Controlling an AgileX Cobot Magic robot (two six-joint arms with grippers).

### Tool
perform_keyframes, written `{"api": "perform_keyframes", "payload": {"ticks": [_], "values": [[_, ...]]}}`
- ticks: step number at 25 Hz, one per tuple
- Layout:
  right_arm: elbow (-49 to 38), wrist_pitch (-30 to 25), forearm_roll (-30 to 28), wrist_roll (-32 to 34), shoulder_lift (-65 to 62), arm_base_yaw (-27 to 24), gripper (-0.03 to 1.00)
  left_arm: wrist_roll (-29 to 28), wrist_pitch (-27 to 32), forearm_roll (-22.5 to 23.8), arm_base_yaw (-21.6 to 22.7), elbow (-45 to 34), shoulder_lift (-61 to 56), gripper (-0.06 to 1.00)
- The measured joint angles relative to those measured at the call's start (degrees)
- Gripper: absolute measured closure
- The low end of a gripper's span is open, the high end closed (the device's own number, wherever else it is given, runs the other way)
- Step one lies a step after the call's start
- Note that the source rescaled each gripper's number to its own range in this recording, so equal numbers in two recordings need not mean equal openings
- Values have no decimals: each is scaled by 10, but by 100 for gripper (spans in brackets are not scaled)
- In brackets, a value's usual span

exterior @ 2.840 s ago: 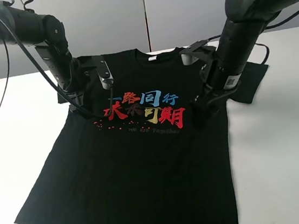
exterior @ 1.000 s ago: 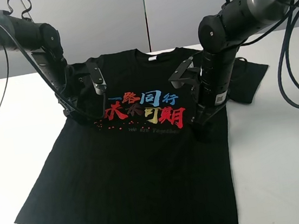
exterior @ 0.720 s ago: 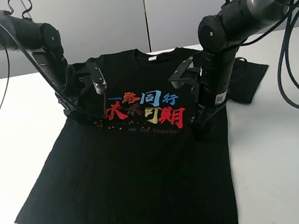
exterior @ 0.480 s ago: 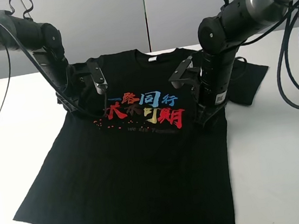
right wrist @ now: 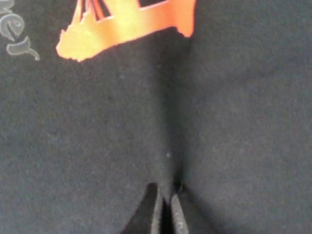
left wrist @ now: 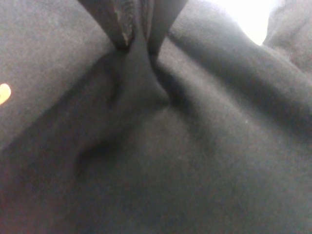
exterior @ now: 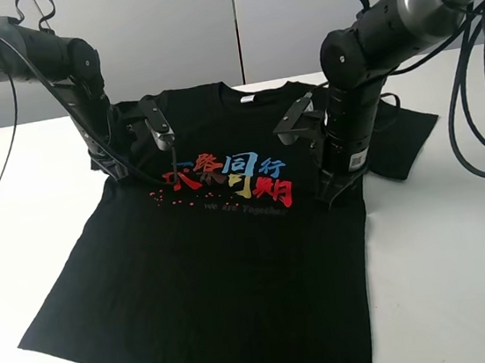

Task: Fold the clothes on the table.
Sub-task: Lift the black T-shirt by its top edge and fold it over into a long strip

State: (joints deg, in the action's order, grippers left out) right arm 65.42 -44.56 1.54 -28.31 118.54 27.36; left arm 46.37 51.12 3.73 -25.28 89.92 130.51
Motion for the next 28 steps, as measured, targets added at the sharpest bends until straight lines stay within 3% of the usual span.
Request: {"api": "perform_keyframes", "payload": {"ticks": [5,12,21,28], "values": [[0,3,-76,70,-19,0,97,-9,-16,3,0,-1,-13,94],[0,13,-178,158,-70,0,97,-19,-43,-34,0,-1,-62,94],[0,28,-410,299,-162,0,97,-66,-93,-55,-1,-1,-140,94],[0,24,-453,308,-232,0,97,-83,-112,-97,-4,-1,-223,94]]}}
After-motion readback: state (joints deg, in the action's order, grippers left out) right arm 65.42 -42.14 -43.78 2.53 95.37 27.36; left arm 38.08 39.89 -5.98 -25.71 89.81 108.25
